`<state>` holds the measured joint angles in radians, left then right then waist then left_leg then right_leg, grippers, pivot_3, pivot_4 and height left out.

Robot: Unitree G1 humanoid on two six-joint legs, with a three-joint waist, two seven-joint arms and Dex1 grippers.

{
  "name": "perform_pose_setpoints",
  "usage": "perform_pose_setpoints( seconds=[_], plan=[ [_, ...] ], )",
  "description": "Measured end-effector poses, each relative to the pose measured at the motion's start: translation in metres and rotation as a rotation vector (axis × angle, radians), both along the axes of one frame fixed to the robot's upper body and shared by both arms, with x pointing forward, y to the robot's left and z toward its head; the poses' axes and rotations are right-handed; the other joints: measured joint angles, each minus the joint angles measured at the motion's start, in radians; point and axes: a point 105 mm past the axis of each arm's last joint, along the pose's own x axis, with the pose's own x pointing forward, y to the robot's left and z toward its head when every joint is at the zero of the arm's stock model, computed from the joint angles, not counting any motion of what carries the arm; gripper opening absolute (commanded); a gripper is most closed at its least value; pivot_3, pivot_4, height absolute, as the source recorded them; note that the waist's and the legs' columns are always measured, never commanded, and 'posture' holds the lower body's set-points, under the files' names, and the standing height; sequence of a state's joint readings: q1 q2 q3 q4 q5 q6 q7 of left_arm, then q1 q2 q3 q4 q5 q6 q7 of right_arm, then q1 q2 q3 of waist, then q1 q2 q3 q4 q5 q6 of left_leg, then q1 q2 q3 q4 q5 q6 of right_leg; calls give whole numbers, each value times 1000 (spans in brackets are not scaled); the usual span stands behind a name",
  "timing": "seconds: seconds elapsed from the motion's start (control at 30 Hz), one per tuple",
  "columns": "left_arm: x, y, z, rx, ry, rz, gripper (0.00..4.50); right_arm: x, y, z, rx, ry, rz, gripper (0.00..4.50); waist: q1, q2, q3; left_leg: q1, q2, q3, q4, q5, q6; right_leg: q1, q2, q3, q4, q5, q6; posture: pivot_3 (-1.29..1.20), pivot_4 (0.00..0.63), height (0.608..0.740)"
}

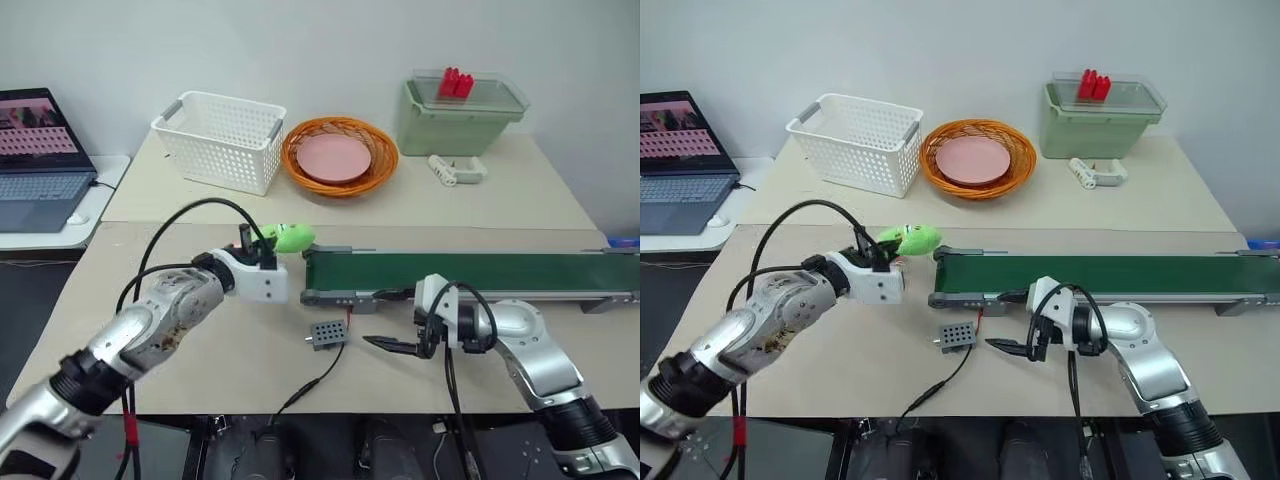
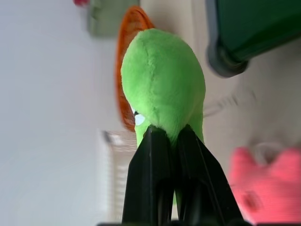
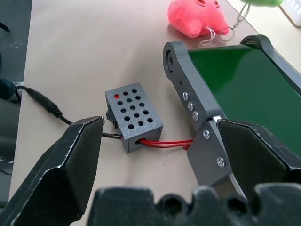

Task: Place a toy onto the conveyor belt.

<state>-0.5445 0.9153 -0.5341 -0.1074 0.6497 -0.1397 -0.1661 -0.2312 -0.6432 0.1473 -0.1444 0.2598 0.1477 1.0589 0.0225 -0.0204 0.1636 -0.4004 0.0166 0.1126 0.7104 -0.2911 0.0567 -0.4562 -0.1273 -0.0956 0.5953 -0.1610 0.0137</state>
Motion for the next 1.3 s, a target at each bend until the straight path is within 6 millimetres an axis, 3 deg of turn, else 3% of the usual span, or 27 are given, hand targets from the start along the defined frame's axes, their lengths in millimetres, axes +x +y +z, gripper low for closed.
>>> perform_pose_setpoints(
  seconds=[0.3,0.5,0.6,0.8,1.0,1.2,1.3],
  plan=[
    [-3,-38,-8,20,-147,-274,6,1,1,1,13,2,-31,4500,5,0,0,-5,-2,2,3,1,2,0,1,-3,0,3,7,0,150,740],
    [-17,-46,-49,75,-64,-388,6,1,-3,2,15,0,-54,4500,1,0,0,-5,-2,3,3,1,3,0,1,-2,0,4,9,0,150,740],
    [-20,-46,-67,78,-6,-396,6,2,-5,6,22,-14,-60,4500,1,0,0,-4,-1,2,5,1,3,0,1,-2,0,4,9,0,150,740],
    [-16,-45,-75,84,26,-381,6,0,-6,7,33,-15,-72,4500,0,0,0,-4,-1,2,6,3,5,1,1,-1,1,6,9,0,150,740],
    [-3,-47,-75,62,89,-333,6,-1,-7,7,39,-7,-83,4500,-3,0,-1,-1,-1,3,11,-1,14,4,-1,0,2,7,10,0,150,740],
    [13,-44,-74,57,125,-268,6,-2,-6,8,46,-9,-87,4500,-12,0,-1,-2,-1,3,13,0,11,5,-1,0,1,8,10,0,150,740],
    [14,-45,-74,43,137,-263,859,-2,-6,8,48,-10,-92,4500,-12,0,-1,-2,-1,3,13,0,11,5,-1,0,1,8,10,0,150,740]
  ],
)
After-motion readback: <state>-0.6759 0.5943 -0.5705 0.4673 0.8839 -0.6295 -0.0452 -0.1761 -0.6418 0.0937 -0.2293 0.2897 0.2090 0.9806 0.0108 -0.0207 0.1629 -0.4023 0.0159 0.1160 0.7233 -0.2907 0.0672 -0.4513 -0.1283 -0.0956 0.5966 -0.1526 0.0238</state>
